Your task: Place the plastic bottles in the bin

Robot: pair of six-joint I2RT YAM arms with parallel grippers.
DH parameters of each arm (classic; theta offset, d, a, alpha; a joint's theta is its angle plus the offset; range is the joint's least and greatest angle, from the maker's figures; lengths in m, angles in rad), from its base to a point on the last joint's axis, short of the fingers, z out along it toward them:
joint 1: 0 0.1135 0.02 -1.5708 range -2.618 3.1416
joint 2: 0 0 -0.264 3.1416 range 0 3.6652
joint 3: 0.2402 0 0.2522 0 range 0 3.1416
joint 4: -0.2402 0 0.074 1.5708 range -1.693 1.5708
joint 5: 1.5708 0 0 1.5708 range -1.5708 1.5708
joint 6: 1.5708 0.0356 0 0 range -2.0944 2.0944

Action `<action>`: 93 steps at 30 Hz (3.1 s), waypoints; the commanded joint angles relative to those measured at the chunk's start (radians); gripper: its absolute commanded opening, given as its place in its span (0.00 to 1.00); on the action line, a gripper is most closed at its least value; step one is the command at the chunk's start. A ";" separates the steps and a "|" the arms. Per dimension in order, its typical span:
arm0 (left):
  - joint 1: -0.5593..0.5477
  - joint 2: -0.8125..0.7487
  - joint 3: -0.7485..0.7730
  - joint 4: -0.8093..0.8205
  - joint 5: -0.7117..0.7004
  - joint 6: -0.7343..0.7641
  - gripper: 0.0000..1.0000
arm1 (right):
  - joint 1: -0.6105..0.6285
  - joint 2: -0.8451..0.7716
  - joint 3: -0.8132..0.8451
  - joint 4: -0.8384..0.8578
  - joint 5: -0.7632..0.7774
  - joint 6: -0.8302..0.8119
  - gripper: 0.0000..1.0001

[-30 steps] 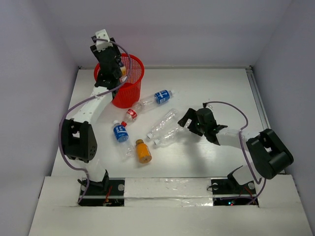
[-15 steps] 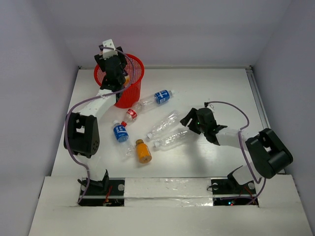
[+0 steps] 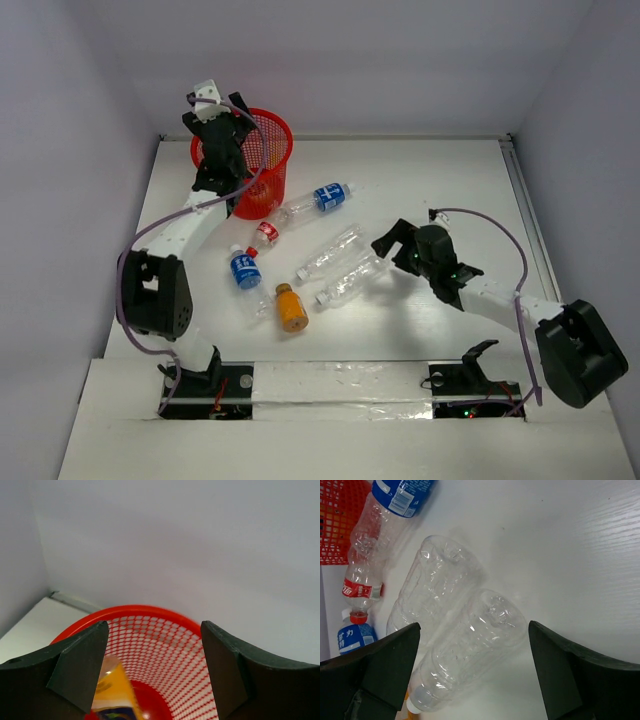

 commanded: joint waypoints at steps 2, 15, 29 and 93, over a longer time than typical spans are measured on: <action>-0.009 -0.160 -0.026 0.023 0.098 -0.126 0.70 | 0.007 -0.094 0.028 -0.093 0.055 -0.084 0.94; -0.159 -0.428 -0.035 -0.246 0.187 -0.223 0.62 | 0.171 0.093 0.303 -0.250 0.110 -0.144 0.87; -0.178 -0.812 -0.322 -0.350 0.304 -0.259 0.62 | 0.182 0.362 0.556 -0.403 0.184 -0.122 0.84; -0.178 -1.097 -0.620 -0.447 0.473 -0.626 0.18 | 0.191 0.484 1.304 -0.127 0.083 -0.323 0.54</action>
